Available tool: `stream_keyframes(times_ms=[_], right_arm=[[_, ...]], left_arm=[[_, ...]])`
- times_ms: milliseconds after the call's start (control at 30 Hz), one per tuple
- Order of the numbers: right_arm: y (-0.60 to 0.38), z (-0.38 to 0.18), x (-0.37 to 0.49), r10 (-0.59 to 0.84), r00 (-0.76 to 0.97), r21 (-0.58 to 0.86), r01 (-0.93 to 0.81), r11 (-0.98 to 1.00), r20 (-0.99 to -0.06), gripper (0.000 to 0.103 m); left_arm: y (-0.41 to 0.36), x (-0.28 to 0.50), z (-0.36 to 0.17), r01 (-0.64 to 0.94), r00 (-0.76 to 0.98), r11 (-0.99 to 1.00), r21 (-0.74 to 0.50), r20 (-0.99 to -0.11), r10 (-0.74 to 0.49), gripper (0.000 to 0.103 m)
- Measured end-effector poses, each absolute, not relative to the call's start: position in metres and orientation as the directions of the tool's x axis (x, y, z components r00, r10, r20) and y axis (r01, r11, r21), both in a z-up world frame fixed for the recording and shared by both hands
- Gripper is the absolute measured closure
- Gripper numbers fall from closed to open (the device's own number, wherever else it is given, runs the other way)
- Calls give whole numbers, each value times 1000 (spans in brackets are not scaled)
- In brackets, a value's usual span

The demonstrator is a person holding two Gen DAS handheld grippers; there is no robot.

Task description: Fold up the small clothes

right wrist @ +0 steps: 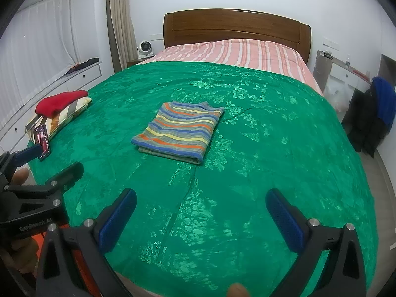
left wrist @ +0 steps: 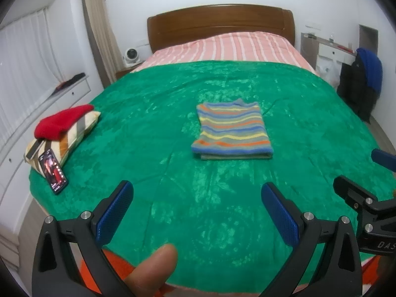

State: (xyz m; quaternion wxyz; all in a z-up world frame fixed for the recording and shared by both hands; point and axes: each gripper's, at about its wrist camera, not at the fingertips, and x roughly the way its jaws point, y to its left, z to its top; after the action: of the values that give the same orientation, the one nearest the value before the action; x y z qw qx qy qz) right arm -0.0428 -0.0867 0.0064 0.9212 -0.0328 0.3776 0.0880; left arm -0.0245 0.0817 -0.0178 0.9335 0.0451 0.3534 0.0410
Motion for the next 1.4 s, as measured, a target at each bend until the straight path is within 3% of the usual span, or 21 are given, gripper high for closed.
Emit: stream_keyframes(times_ms=[1400], right_arm=[[-81, 2, -46, 134, 683, -13, -205, 979, -718, 0]], left_arm=[[83, -26, -23, -19, 718, 997, 80, -693, 69, 0]])
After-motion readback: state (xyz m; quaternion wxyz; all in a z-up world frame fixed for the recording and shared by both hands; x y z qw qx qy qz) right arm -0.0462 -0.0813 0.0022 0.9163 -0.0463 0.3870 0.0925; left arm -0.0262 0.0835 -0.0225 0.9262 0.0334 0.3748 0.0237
